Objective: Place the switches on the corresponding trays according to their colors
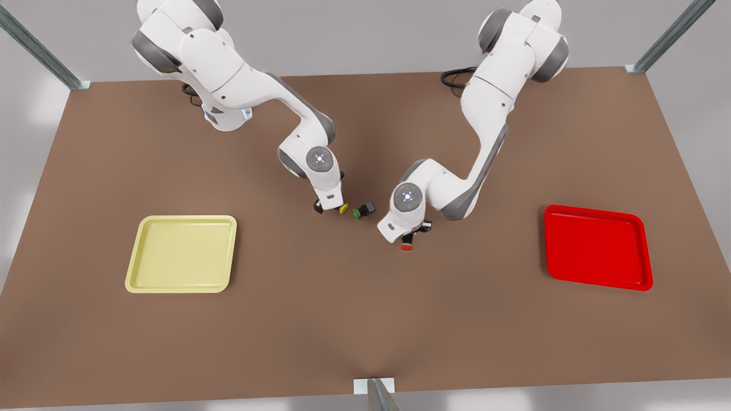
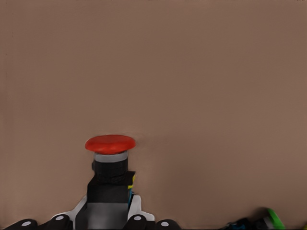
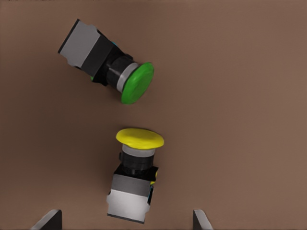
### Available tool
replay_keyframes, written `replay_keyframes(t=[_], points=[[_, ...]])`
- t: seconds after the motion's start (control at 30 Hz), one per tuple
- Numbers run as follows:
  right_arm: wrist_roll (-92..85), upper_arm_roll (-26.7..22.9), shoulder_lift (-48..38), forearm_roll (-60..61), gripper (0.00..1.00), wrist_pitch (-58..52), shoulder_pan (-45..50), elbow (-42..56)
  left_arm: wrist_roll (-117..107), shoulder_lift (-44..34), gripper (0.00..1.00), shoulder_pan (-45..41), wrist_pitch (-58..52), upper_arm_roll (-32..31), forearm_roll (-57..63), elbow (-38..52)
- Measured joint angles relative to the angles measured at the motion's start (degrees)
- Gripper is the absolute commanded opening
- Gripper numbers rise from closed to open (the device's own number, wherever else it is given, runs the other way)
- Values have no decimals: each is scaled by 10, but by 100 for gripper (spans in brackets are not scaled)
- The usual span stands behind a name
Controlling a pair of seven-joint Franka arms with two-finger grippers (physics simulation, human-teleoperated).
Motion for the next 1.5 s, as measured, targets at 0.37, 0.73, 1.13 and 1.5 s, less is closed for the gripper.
replay_keyframes(t=[0.37,0.73,1.13,1.5], points=[[1,0,31,-6,100,13,1,3,204,-77,49,52,-1,120,-91,-107],[1,-1,52,-7,84,34,1,9,481,-89,49,147,2,238,-112,-130],[1,-5,53,-17,55,34,-1,8,662,-30,96,335,94,251,-117,-114],[-2,-5,47,-14,50,24,-10,7,584,-142,100,345,71,158,-149,-64]])
